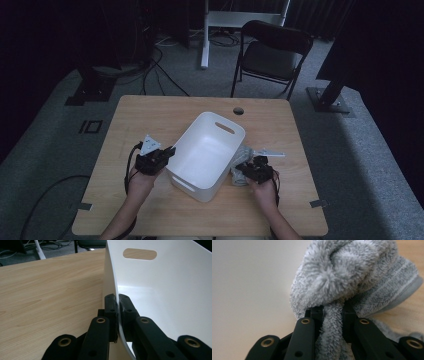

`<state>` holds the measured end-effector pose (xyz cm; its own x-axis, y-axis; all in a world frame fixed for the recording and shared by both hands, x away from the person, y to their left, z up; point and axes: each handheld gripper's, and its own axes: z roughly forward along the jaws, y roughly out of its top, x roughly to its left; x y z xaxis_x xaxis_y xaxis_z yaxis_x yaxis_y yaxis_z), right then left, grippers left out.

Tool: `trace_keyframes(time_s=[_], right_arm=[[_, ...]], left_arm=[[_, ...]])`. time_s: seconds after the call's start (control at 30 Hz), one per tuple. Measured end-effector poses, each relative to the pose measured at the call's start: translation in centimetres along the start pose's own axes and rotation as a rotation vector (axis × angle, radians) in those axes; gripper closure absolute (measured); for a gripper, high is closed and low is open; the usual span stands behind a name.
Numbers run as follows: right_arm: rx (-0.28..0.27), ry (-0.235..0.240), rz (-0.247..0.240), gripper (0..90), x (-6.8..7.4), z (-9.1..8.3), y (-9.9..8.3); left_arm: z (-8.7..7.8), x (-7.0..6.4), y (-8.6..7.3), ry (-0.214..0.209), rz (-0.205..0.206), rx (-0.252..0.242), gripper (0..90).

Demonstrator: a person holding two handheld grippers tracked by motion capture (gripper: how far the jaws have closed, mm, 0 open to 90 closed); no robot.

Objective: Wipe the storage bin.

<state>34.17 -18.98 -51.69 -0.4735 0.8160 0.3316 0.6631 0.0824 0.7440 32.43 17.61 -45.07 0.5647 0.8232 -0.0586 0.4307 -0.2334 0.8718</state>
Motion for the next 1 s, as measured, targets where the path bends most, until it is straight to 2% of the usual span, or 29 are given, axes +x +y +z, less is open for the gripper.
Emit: trace_keyframes(time_s=[0.13, 0.37, 0.47, 0.57, 0.67, 0.7, 0.8, 0.9, 1.0], right_arm=[[0.025, 0.001, 0.018, 78.0, -0.5, 0.7, -0.5], [0.020, 0.006, 0.018, 78.0, -0.3, -0.2, -0.2], [-0.009, 0.022, 0.014, 78.0, -0.1, -1.5, 0.1], [-0.065, 0.043, 0.015, 77.9, 0.2, -3.4, 0.8], [-0.125, 0.065, -0.002, 78.0, 0.9, -5.6, 1.6], [-0.125, 0.065, -0.002, 78.0, 0.9, -5.6, 1.6], [-0.170, 0.084, -0.027, 77.9, 1.9, -7.3, 1.9], [-0.168, 0.099, -0.051, 77.9, 2.7, -7.5, 1.8], [-0.139, 0.101, -0.072, 77.9, 3.3, -6.5, 1.6]], left_arm=[[0.0, 0.0, 0.0, 0.006, 0.004, 0.000, 86.5], [0.1, -0.3, -0.1, 0.043, 0.001, -0.011, 86.9], [0.1, -0.3, -0.1, 0.045, 0.004, -0.009, 87.1], [0.2, -0.3, -0.1, 0.044, 0.002, -0.010, 87.2], [0.2, -0.3, -0.1, 0.042, -0.002, -0.012, 87.4], [0.2, -0.3, -0.1, 0.042, -0.002, -0.012, 87.4], [0.2, -0.3, -0.1, 0.039, -0.007, -0.013, 87.5], [0.2, -0.3, -0.1, 0.038, -0.004, -0.010, 87.6], [0.2, -0.3, -0.1, 0.033, -0.004, -0.009, 87.6]])
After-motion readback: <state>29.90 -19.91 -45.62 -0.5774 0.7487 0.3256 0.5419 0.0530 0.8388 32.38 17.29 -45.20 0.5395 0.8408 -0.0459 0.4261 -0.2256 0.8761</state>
